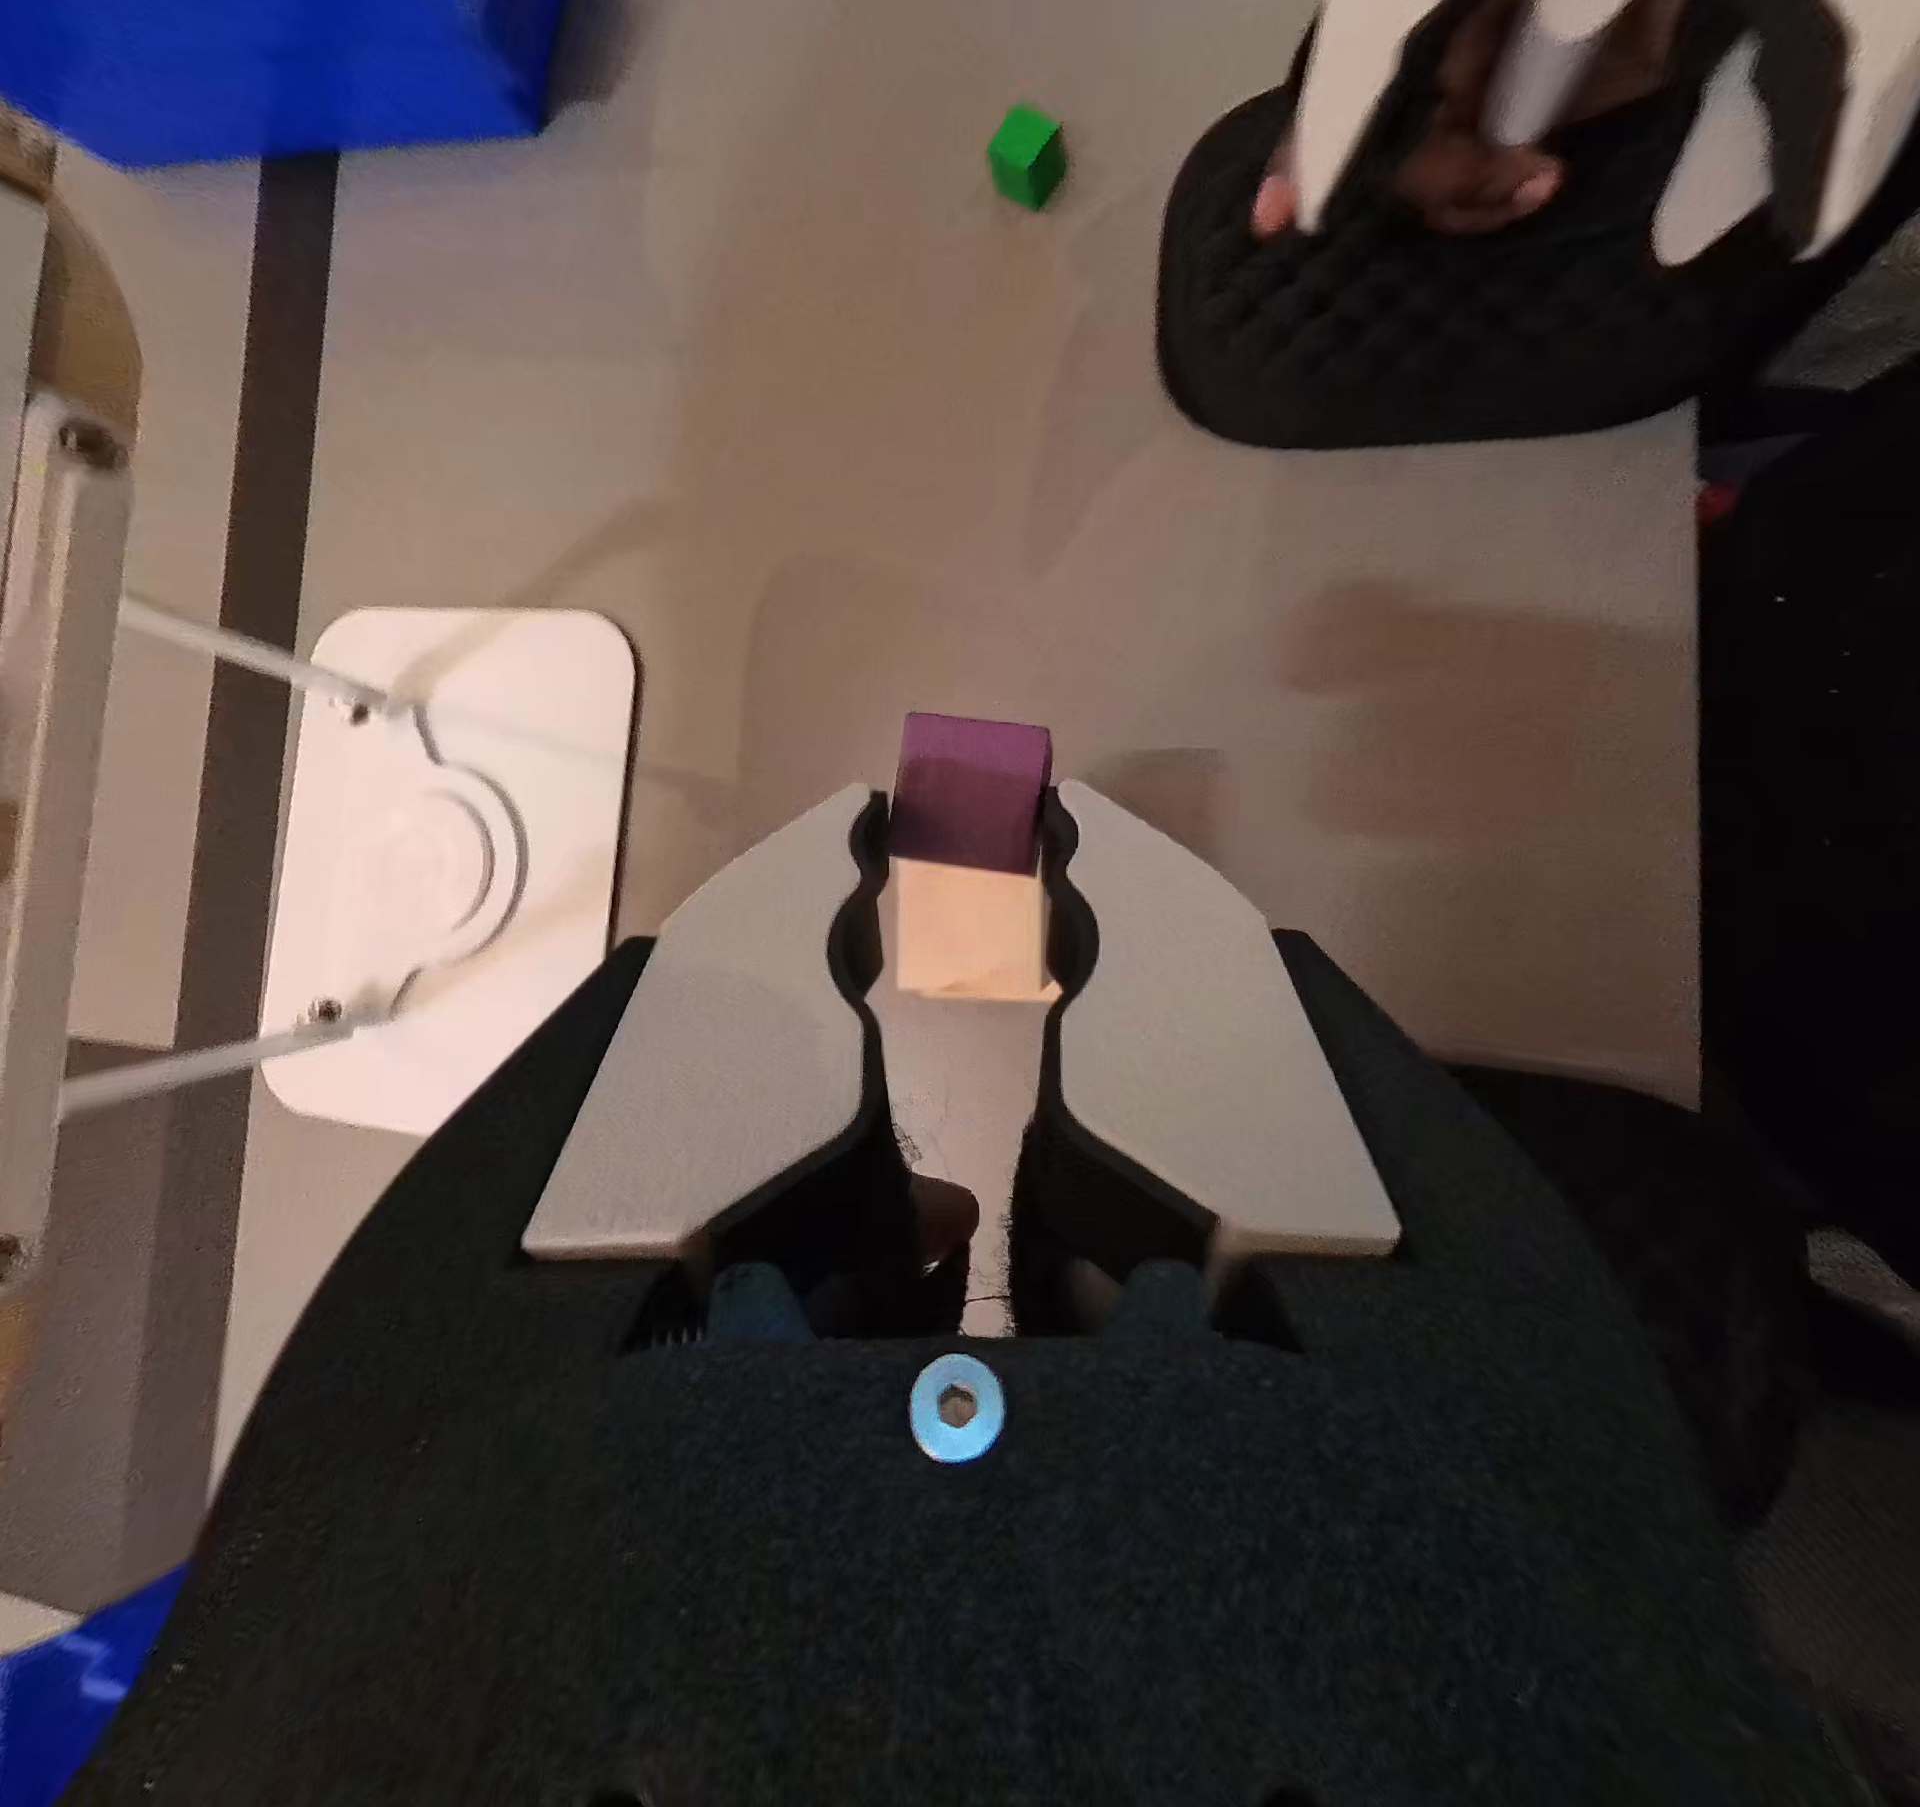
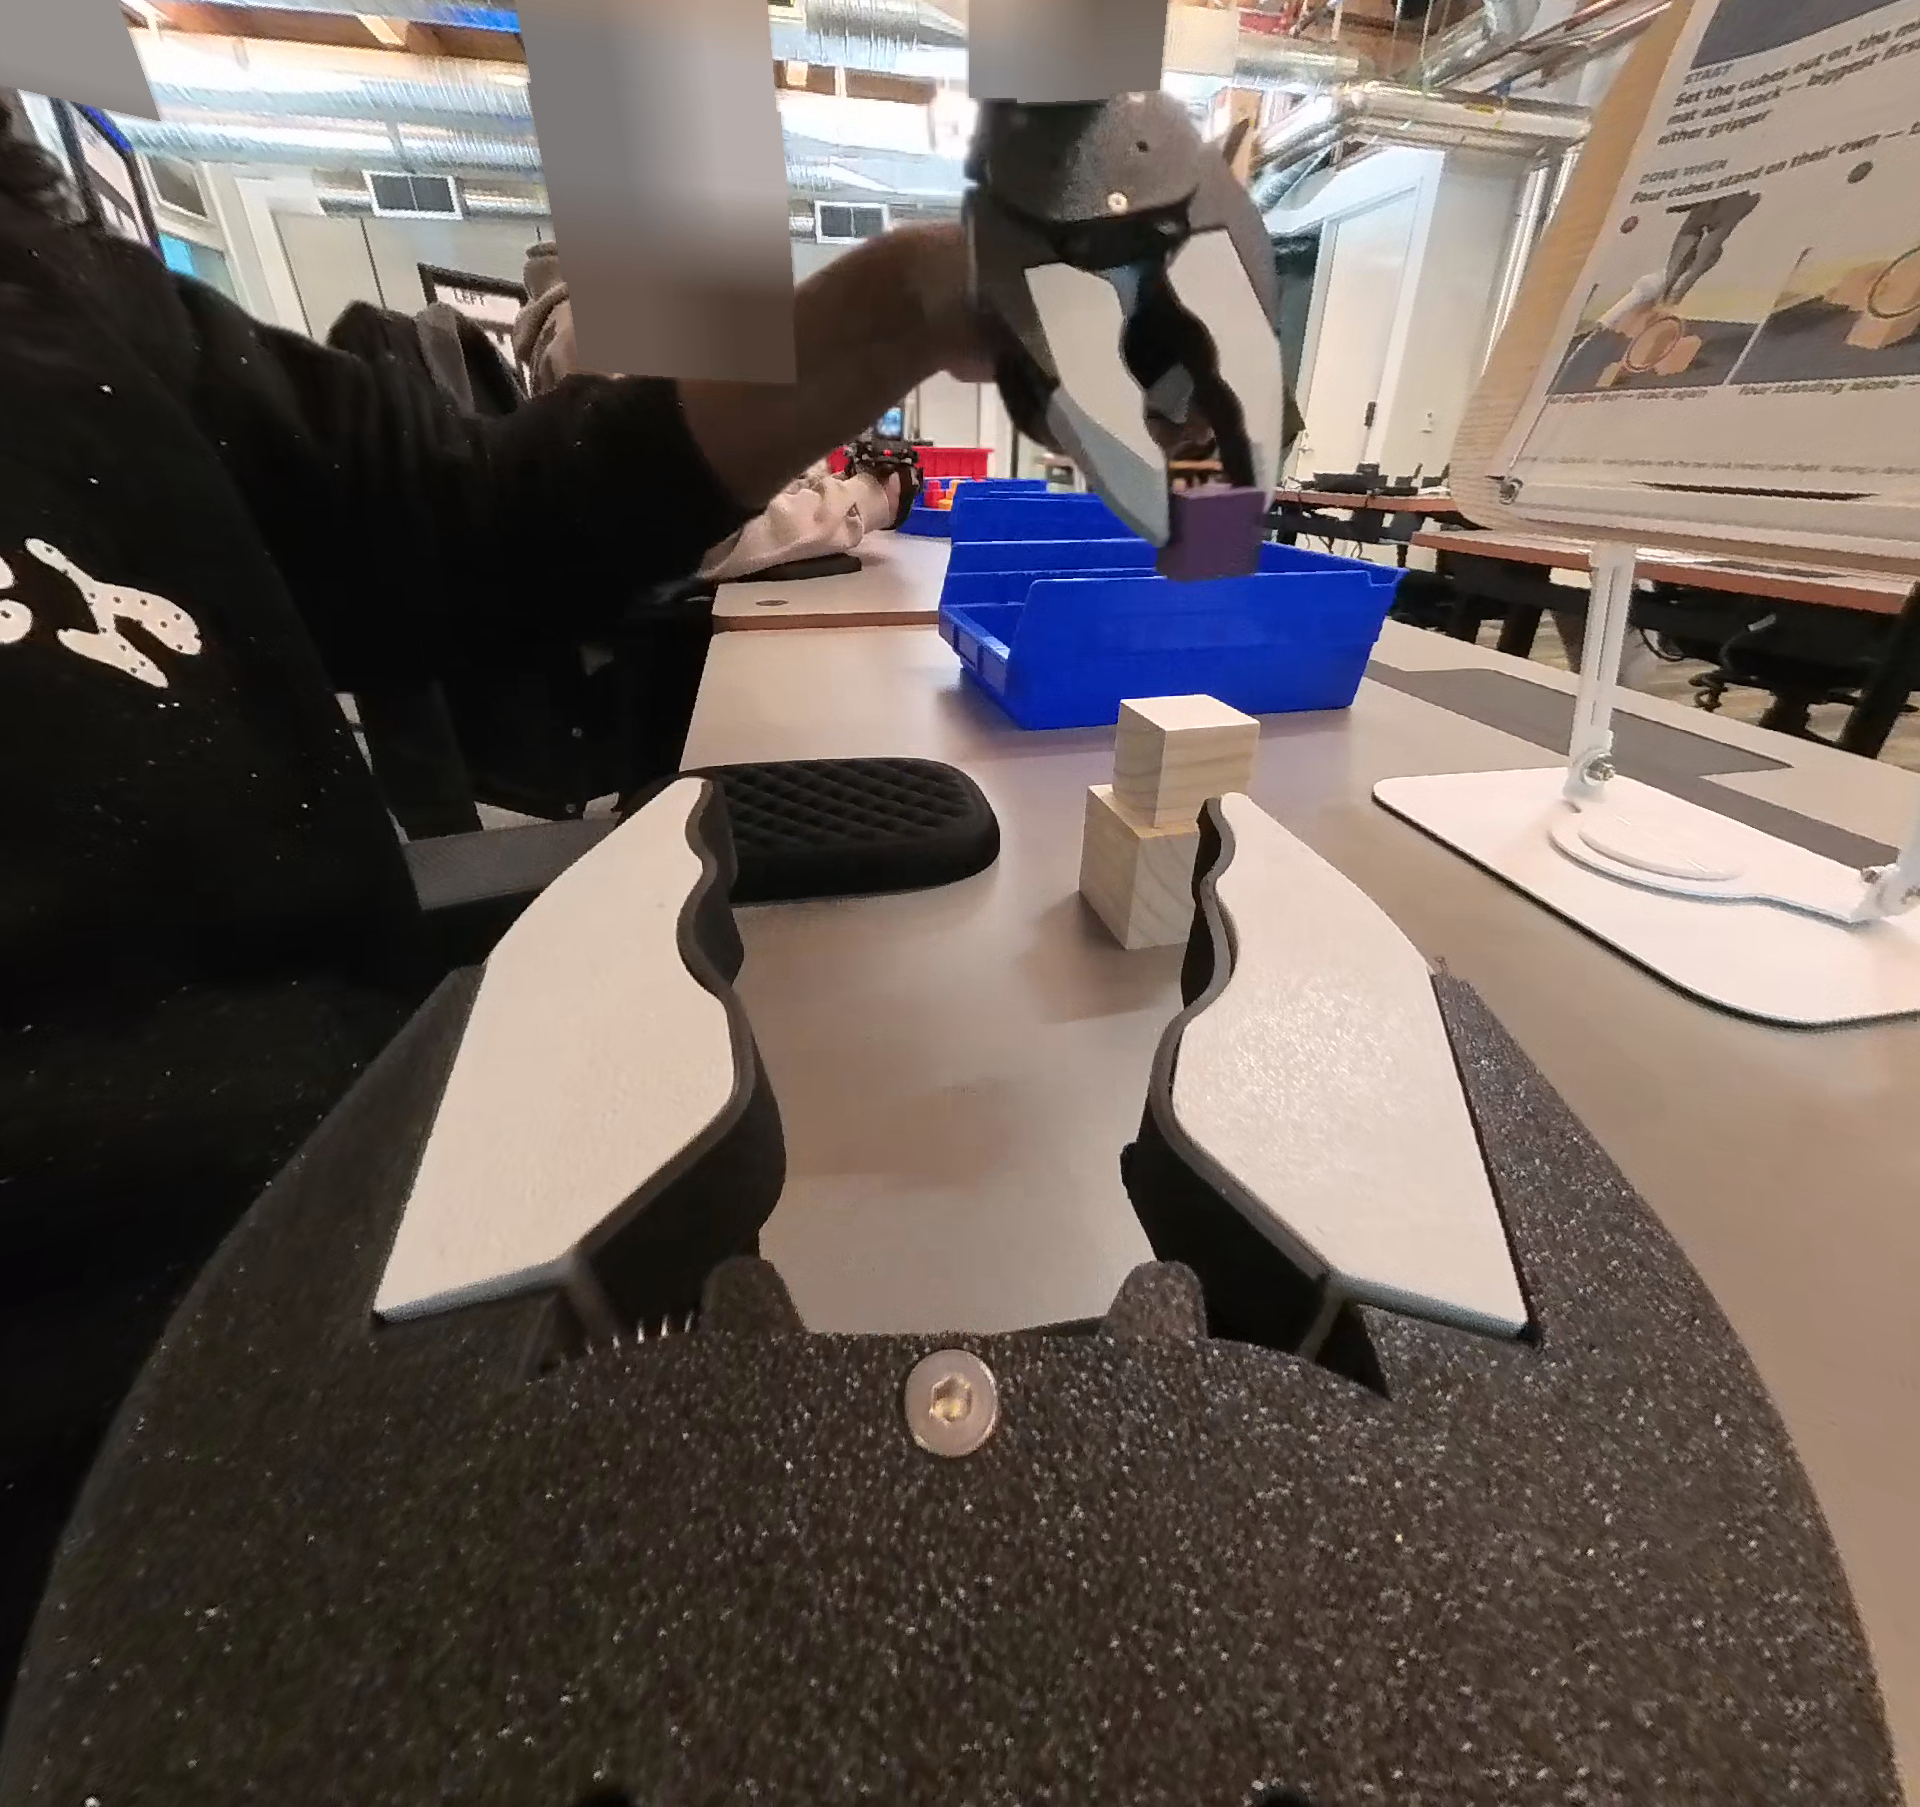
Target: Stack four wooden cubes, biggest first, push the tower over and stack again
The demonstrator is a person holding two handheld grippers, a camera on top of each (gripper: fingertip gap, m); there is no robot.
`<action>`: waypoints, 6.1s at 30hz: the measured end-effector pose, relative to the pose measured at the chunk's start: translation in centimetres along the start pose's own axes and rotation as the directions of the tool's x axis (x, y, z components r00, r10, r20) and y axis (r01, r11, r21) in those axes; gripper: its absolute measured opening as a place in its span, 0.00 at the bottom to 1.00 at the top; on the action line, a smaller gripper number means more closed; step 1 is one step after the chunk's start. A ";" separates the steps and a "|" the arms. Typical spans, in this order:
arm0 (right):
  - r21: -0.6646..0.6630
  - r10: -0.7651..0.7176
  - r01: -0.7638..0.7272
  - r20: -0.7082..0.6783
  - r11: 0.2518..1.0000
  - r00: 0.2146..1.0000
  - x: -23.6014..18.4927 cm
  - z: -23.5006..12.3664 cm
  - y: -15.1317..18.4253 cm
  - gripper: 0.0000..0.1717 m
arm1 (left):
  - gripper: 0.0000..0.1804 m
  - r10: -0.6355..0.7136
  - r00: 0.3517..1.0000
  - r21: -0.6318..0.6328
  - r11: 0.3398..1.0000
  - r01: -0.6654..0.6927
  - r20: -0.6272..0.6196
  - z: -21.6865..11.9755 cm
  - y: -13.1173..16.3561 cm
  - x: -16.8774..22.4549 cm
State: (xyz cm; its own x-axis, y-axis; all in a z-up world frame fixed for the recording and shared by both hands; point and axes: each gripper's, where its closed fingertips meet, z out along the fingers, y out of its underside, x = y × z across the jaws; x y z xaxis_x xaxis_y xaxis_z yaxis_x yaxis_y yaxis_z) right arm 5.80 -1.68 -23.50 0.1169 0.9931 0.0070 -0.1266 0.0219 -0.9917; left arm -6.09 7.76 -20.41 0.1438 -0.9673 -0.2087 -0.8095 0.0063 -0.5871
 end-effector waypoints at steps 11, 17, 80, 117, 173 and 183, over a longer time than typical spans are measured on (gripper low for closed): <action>0.004 0.002 -0.002 -0.001 1.000 1.000 0.0 0.0 0.0 0.49 | 0.15 -0.144 0.989 -0.025 0.989 0.144 0.020 2.2 3.9 -0.6; 0.002 0.002 -0.002 -0.003 1.000 1.000 0.1 0.0 0.0 0.49 | 0.15 -0.158 0.987 -0.034 0.987 0.159 0.031 2.4 4.7 -0.9; -0.749 -0.014 -0.345 -0.427 0.566 0.904 12.1 -14.7 1.1 0.37 | 0.78 -0.626 0.678 0.830 0.557 0.043 0.385 -2.7 5.4 5.9; -0.929 0.007 0.150 0.162 0.339 0.987 9.3 11.9 -1.2 0.12 | 0.75 -0.607 0.702 0.815 0.576 0.065 0.373 -2.0 5.3 6.1; -0.409 -0.127 0.066 -0.122 0.910 0.984 7.4 8.0 -1.0 0.84 | 0.66 -0.603 0.709 0.825 0.563 0.054 0.365 -2.2 5.2 6.2; -0.270 -0.081 0.014 -0.239 0.963 0.968 5.8 3.0 2.8 0.84 | 0.59 -0.599 0.715 0.824 0.564 0.057 0.360 -2.2 5.1 6.2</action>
State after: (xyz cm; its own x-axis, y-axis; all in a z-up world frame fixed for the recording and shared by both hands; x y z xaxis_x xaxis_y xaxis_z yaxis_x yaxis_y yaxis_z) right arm 3.18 4.50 -25.90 0.3586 0.9318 0.0562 0.1461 0.0034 -0.9893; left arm -10.56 1.24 -22.98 0.7929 -0.6042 -0.0793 0.0212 0.1573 -0.9873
